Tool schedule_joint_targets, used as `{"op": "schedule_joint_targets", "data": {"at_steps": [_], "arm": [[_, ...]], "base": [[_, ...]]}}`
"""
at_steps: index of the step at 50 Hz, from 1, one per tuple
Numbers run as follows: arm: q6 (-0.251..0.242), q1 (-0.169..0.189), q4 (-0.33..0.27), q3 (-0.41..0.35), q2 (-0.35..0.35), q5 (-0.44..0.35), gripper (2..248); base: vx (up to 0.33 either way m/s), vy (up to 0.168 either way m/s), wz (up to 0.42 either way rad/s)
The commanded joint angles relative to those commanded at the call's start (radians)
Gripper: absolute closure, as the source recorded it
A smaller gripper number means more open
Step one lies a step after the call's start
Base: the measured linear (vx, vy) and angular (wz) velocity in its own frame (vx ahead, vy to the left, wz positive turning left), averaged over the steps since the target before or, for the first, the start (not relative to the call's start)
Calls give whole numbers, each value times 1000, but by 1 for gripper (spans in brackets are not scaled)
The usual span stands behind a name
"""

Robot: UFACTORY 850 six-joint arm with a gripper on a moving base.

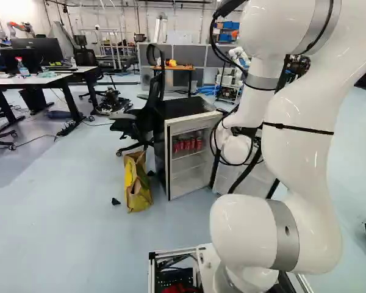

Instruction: Grab a drink from the fridge

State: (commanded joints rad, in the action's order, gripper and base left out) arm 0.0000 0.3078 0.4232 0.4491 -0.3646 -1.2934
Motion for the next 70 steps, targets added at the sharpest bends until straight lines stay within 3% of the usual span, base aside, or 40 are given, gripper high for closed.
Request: {"op": "schedule_joint_targets", "data": {"at_steps": [24, 48, 70], "arm": [[0, -15, -253, -125, 98, 6, 3], [0, -15, -505, -126, 99, 32, 3], [0, -15, -736, -124, 91, 114, 3]], "base": [[0, 0, 0], [0, 0, 0], [0, 0, 0]]}}
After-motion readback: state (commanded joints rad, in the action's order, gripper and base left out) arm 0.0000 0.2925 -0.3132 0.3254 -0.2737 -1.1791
